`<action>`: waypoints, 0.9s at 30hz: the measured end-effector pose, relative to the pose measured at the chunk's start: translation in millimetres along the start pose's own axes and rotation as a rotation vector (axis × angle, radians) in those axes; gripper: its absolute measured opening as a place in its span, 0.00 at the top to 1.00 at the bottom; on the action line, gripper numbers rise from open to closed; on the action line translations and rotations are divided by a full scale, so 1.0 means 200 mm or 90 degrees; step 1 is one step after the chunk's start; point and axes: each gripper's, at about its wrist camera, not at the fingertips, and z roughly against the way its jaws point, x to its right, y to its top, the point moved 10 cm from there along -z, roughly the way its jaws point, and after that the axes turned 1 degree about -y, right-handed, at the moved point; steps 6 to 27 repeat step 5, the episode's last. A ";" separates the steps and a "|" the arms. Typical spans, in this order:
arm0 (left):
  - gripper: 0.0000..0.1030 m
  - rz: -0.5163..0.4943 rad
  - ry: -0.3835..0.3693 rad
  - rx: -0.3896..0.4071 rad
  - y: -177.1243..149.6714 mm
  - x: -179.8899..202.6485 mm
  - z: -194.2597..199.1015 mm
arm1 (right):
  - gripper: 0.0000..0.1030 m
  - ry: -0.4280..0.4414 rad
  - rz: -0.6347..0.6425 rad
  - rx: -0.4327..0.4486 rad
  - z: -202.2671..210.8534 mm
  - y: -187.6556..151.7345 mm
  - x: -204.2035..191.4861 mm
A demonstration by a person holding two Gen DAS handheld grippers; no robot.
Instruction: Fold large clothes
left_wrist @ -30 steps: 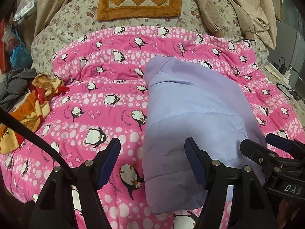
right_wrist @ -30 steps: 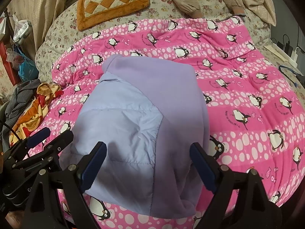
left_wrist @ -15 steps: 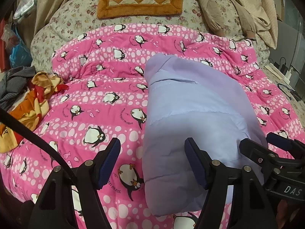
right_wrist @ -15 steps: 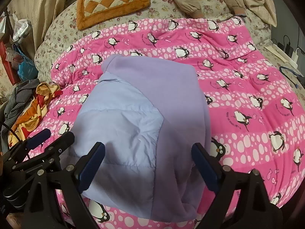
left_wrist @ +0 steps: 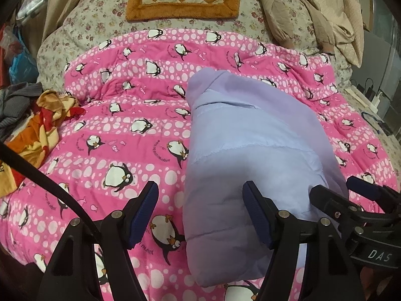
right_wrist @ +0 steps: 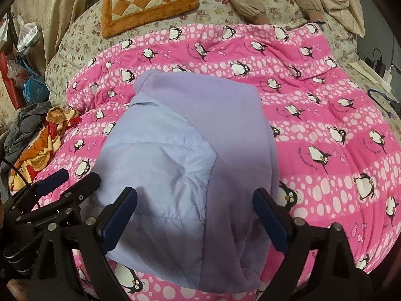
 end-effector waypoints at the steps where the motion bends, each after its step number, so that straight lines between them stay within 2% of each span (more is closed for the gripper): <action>1: 0.60 -0.002 0.000 0.004 0.00 0.00 0.00 | 0.07 -0.001 0.002 -0.001 0.00 0.00 0.00; 27: 0.60 -0.006 0.003 0.010 0.02 -0.02 0.01 | 0.07 -0.002 0.002 -0.001 -0.01 0.01 0.00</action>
